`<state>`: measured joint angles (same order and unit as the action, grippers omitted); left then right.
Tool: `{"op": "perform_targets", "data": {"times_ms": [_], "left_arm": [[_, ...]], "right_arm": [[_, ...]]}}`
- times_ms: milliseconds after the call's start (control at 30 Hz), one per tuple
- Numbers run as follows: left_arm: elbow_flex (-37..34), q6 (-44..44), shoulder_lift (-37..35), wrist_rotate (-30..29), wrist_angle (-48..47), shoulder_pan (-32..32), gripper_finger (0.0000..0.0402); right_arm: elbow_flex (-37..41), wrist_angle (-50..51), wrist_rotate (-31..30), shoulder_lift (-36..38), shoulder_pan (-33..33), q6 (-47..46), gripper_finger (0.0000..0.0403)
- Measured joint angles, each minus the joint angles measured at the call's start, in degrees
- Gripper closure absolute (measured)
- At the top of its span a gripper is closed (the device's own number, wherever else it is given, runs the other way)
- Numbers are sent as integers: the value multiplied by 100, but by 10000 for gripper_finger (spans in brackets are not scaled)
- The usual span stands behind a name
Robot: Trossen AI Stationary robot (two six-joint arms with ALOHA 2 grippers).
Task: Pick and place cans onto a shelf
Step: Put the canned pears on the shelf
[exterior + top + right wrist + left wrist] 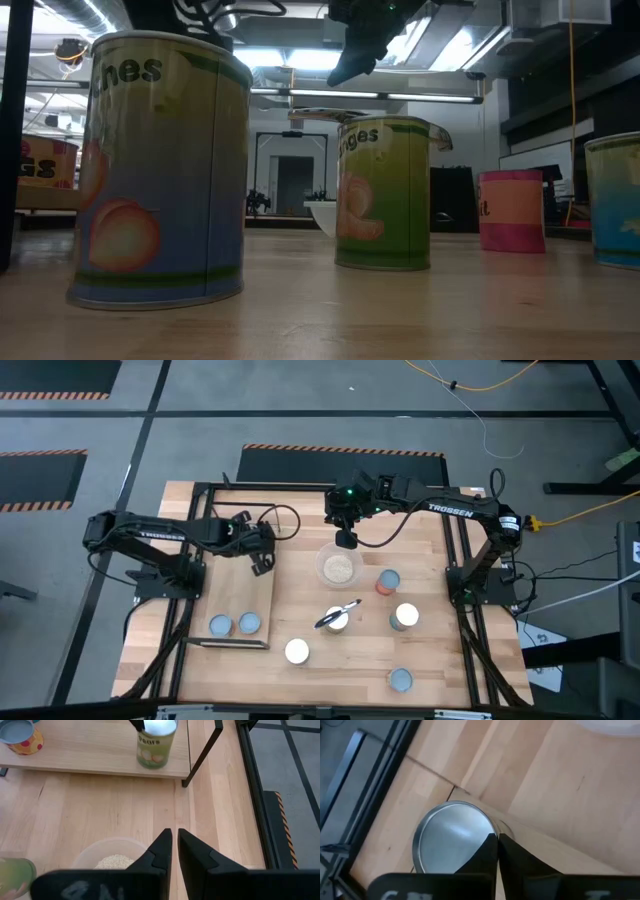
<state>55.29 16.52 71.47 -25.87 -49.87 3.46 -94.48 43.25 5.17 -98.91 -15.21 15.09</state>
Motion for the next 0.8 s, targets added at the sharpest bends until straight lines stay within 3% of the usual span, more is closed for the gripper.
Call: {"op": "perform_targets", "data": {"times_ms": [267, 667, 800], "left_arm": [[0, -303, -620, 300, -954, 0, 400], [0, -2210, -1891, 741, -1652, 3, 401], [0, -2327, -2191, 732, -1884, 135, 401]], "right_arm": [[0, 29, 0, 0, 0, 8, 367], [0, 39, 0, 0, 0, 15, 367], [0, 39, 0, 0, 0, 15, 367]]}}
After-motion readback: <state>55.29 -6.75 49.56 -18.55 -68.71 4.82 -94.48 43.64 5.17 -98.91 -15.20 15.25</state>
